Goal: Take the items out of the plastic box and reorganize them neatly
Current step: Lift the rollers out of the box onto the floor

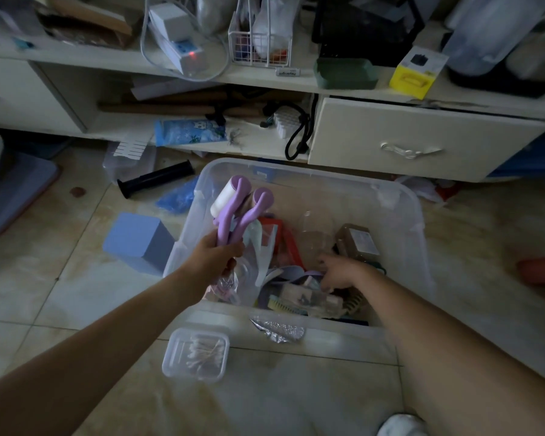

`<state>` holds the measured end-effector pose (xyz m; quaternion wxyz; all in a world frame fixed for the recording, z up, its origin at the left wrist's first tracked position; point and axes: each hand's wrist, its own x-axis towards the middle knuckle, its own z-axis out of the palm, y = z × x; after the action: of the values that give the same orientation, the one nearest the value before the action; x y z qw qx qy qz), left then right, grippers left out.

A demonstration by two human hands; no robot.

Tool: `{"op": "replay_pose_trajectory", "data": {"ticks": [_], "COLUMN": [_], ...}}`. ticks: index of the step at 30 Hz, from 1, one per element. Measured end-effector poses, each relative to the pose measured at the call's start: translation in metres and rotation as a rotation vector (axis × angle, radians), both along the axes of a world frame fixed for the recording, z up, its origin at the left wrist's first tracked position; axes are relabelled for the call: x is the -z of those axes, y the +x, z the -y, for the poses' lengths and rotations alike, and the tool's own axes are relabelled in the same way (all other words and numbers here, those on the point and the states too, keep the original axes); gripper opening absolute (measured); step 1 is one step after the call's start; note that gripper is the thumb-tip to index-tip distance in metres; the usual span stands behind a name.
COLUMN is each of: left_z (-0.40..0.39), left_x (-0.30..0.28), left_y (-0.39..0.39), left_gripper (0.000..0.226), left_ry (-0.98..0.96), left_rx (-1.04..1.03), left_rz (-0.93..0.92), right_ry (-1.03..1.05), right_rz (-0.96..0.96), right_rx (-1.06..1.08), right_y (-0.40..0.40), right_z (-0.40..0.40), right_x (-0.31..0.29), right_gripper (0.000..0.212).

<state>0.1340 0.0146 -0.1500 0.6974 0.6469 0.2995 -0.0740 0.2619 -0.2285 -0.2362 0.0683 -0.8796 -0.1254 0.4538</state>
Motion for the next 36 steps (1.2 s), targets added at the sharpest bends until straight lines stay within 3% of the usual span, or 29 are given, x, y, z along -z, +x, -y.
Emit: {"op": "replay_pose_trajectory", "data": {"ticks": [2, 5, 8, 11, 15, 19, 21, 24, 26, 29, 33, 36], "left_z": [0.003, 0.01, 0.014, 0.015, 0.017, 0.017, 0.02, 0.025, 0.03, 0.039, 0.043, 0.042], "left_x": [0.001, 0.002, 0.004, 0.004, 0.001, 0.0, -0.005, -0.008, -0.014, -0.022, -0.019, -0.014], "left_y": [0.002, 0.003, 0.004, 0.003, 0.001, 0.002, 0.002, 0.001, -0.001, -0.004, -0.003, 0.002], "left_gripper": [0.021, 0.019, 0.024, 0.028, 0.025, 0.022, 0.021, 0.023, 0.025, 0.034, 0.037, 0.047], "left_ry": [-0.003, -0.015, 0.005, 0.02, 0.119, 0.167, 0.174, 0.166, 0.234, 0.189, 0.451, 0.47], "left_rx": [-0.002, 0.01, 0.033, 0.066, 0.079, 0.068, 0.078, 0.103, 0.17, 0.293, 0.487, 0.513], "left_rz": [0.003, 0.002, -0.002, 0.003, -0.002, 0.009, 0.036, 0.118, 0.156, 0.234, 0.28, 0.197], "right_ry": [0.015, 0.07, 0.227, 0.398, 0.344, 0.269, 0.293, 0.34, 0.402, 0.485, 0.574, 0.684], "right_rz": [-0.018, -0.12, -0.23, -0.284, 0.022, 0.437, 0.494, 0.303, 0.058, -0.259, -0.505, -0.685], "right_rx": [0.059, 0.135, 0.355, 0.549, 0.418, 0.371, 0.378, 0.412, 0.541, 0.707, 0.934, 1.031], "right_y": [-0.004, -0.013, -0.018, -0.022, -0.014, 0.012, 0.023, 0.027, 0.021, 0.009, 0.006, 0.005], "right_z": [0.0, 0.0, -0.001, -0.013, -0.025, -0.014, -0.007, -0.002, -0.001, -0.001, -0.001, -0.001], "right_x": [0.0, 0.003, 0.007, 0.008, -0.023, -0.072, -0.091, -0.116, -0.122, -0.118, -0.108, -0.102], "right_gripper": [0.083, 0.076, 0.093, 0.065, 0.014, 0.034, 0.038, 0.039, 0.04, 0.034, 0.034, 0.035]}}
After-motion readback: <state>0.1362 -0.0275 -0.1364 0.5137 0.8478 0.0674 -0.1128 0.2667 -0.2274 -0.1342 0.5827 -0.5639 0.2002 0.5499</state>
